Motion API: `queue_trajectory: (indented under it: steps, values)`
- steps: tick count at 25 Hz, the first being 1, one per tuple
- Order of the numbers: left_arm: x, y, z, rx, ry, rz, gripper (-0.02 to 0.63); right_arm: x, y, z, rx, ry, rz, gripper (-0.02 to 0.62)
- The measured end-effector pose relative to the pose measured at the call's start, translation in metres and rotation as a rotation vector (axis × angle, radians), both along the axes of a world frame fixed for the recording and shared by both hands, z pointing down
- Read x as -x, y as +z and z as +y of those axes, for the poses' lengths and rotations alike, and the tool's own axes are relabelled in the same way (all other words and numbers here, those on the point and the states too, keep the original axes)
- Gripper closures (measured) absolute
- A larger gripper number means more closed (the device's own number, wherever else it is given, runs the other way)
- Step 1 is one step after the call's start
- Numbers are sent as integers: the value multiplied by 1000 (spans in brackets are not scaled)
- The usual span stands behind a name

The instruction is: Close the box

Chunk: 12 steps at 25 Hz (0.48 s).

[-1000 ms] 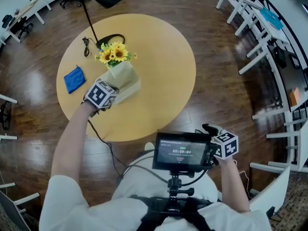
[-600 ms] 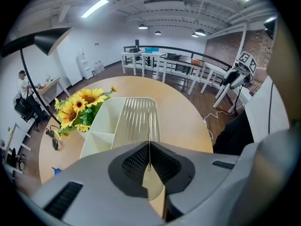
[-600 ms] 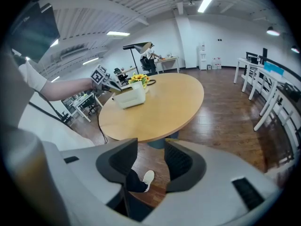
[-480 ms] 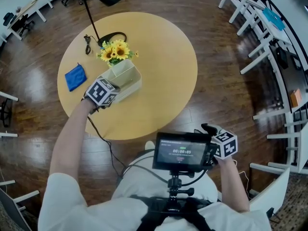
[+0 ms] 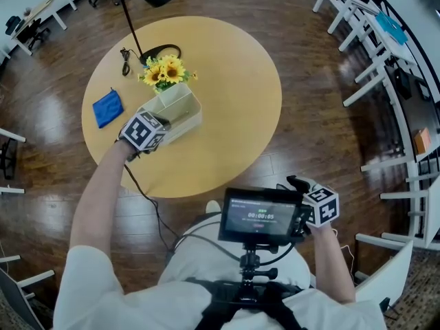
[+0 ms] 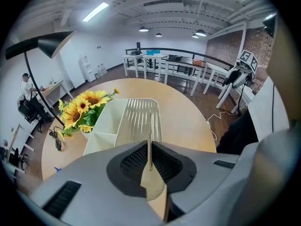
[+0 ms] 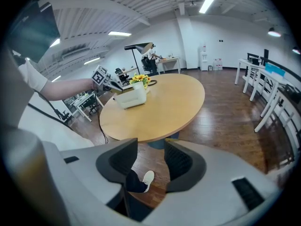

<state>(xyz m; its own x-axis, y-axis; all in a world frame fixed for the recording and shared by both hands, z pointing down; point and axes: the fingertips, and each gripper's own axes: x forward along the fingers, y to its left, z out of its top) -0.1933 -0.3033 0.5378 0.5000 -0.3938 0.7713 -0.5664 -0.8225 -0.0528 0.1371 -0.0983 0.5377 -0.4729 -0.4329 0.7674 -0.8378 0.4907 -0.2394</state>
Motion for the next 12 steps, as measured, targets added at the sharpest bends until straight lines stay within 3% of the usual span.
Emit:
queue_trajectory:
  steps: [4, 7, 12]
  values:
    - [3, -8, 1, -45, -23, -4, 526, -1, -3, 4, -7, -16, -14, 408]
    - [8, -25, 3, -99, -68, 2, 526, -7, -4, 9, -10, -34, -15, 408]
    - [21, -62, 29, -213, -237, 40, 528, -17, -10, 24, -21, -69, -30, 408]
